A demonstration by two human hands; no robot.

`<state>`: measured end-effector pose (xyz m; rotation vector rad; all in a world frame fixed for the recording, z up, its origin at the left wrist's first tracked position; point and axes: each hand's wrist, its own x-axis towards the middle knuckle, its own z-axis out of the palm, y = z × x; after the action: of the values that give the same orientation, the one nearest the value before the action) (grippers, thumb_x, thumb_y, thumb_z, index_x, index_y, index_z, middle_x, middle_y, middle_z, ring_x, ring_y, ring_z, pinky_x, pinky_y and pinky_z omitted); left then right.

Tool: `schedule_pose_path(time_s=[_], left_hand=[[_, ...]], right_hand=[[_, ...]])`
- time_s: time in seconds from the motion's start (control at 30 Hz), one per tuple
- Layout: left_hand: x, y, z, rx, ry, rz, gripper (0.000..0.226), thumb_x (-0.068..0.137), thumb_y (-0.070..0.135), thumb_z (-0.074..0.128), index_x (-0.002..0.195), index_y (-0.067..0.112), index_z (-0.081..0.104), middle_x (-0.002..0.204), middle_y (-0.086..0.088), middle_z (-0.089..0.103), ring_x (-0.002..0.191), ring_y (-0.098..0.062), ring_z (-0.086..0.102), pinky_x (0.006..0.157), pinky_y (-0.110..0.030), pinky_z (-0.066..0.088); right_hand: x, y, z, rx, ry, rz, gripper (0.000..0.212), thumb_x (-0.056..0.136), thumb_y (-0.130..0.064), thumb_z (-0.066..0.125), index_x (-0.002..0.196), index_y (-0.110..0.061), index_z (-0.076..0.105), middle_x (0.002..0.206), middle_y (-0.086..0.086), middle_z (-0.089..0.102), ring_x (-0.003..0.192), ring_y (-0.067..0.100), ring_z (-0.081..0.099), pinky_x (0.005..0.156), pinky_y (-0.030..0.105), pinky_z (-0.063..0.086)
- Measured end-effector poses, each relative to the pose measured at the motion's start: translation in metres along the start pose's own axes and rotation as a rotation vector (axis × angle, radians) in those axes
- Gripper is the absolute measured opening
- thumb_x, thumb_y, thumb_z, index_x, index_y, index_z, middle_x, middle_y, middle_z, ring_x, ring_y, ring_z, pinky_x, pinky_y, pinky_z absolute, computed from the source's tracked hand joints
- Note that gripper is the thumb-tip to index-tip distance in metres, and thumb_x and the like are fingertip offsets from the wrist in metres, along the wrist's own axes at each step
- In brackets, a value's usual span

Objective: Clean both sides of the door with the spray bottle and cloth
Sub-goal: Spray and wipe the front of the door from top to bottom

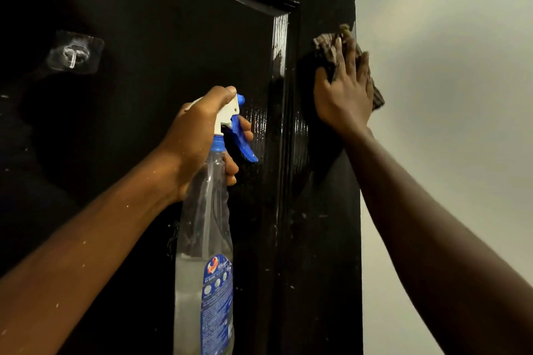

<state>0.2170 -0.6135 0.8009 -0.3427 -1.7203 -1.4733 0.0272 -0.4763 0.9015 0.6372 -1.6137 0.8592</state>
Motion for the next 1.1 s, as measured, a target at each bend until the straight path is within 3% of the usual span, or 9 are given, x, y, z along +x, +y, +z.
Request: schedule_pose_path(time_s=[0.13, 0.33, 0.4, 0.57, 0.63, 0.73, 0.77, 0.93, 1.1], left_hand=[[-0.009, -0.007, -0.003, 0.042, 0.026, 0.009, 0.051, 0.096, 0.049, 0.045, 0.094, 0.002, 0.063, 0.089, -0.015, 0.067, 0.039, -0.022, 0.045, 0.044, -0.028, 0.044], [-0.03, -0.025, -0.004, 0.064, 0.002, -0.014, 0.052, 0.097, 0.047, 0.045, 0.091, -0.001, 0.063, 0.091, -0.018, 0.068, 0.036, -0.023, 0.046, 0.043, -0.028, 0.043], [-0.04, -0.032, -0.003, 0.059, -0.002, -0.029, 0.052, 0.098, 0.047, 0.045, 0.09, -0.001, 0.063, 0.091, -0.018, 0.068, 0.036, -0.023, 0.046, 0.043, -0.028, 0.044], [-0.067, -0.056, -0.003, 0.103, -0.014, -0.062, 0.054, 0.098, 0.046, 0.046, 0.09, -0.005, 0.062, 0.093, -0.024, 0.069, 0.037, -0.026, 0.048, 0.044, -0.029, 0.046], [-0.075, -0.066, -0.005, 0.115, -0.012, -0.079, 0.054, 0.098, 0.046, 0.046, 0.089, -0.004, 0.063, 0.093, -0.023, 0.07, 0.038, -0.027, 0.049, 0.045, -0.031, 0.047], [-0.088, -0.076, -0.007, 0.112, -0.009, -0.09, 0.053, 0.097, 0.048, 0.048, 0.087, -0.001, 0.065, 0.092, -0.019, 0.071, 0.038, -0.028, 0.051, 0.046, -0.035, 0.048], [-0.092, -0.078, -0.007, 0.119, -0.013, -0.086, 0.054, 0.096, 0.05, 0.049, 0.087, 0.0, 0.066, 0.091, -0.018, 0.071, 0.039, -0.029, 0.052, 0.046, -0.036, 0.048], [-0.107, -0.083, -0.011, 0.209, -0.016, -0.059, 0.057, 0.086, 0.059, 0.046, 0.08, 0.006, 0.068, 0.084, -0.009, 0.073, 0.039, -0.033, 0.056, 0.045, -0.035, 0.049], [-0.106, -0.08, -0.022, 0.229, 0.029, -0.04, 0.054, 0.092, 0.054, 0.047, 0.08, 0.006, 0.067, 0.081, -0.009, 0.072, 0.037, -0.032, 0.055, 0.044, -0.035, 0.049]], right_hand=[[-0.069, 0.013, 0.007, -0.033, 0.019, -0.088, 0.069, 0.096, -0.058, 0.017, 0.161, -0.037, 0.006, 0.169, -0.012, -0.005, 0.155, 0.011, -0.012, 0.126, 0.039, -0.005], [-0.171, 0.046, 0.012, -0.064, -0.077, -0.469, 0.061, 0.101, -0.045, 0.026, 0.16, -0.03, 0.023, 0.168, -0.006, 0.012, 0.156, 0.016, 0.0, 0.127, 0.043, 0.005], [-0.192, 0.054, 0.013, -0.038, -0.063, -0.41, 0.061, 0.1, -0.044, 0.027, 0.16, -0.031, 0.023, 0.168, -0.007, 0.012, 0.156, 0.014, 0.0, 0.127, 0.043, 0.004], [-0.215, 0.031, 0.019, 0.135, 0.025, 0.131, 0.064, 0.096, -0.05, 0.018, 0.156, -0.039, -0.003, 0.169, -0.012, -0.002, 0.154, 0.007, -0.011, 0.126, 0.039, -0.007], [-0.23, 0.026, 0.021, 0.06, -0.021, -0.003, 0.065, 0.097, -0.048, 0.021, 0.157, -0.035, -0.001, 0.168, -0.009, -0.002, 0.155, 0.012, -0.009, 0.126, 0.038, -0.007], [-0.252, 0.047, 0.02, -0.052, -0.127, -0.39, 0.062, 0.1, -0.043, 0.026, 0.16, -0.031, 0.016, 0.168, -0.006, 0.008, 0.157, 0.018, 0.0, 0.127, 0.041, -0.001], [-0.255, 0.053, 0.019, -0.05, -0.14, -0.414, 0.061, 0.099, -0.041, 0.028, 0.159, -0.031, 0.019, 0.168, -0.006, 0.011, 0.157, 0.017, 0.001, 0.127, 0.041, 0.001], [-0.243, 0.024, 0.022, 0.099, -0.068, -0.002, 0.062, 0.098, -0.044, 0.02, 0.158, -0.037, 0.011, 0.167, -0.014, 0.002, 0.155, 0.008, -0.009, 0.126, 0.037, -0.006], [-0.202, -0.007, 0.025, 0.056, -0.083, -0.139, 0.063, 0.097, -0.044, 0.022, 0.159, -0.033, 0.021, 0.168, -0.01, 0.012, 0.156, 0.014, -0.003, 0.127, 0.043, 0.001]])
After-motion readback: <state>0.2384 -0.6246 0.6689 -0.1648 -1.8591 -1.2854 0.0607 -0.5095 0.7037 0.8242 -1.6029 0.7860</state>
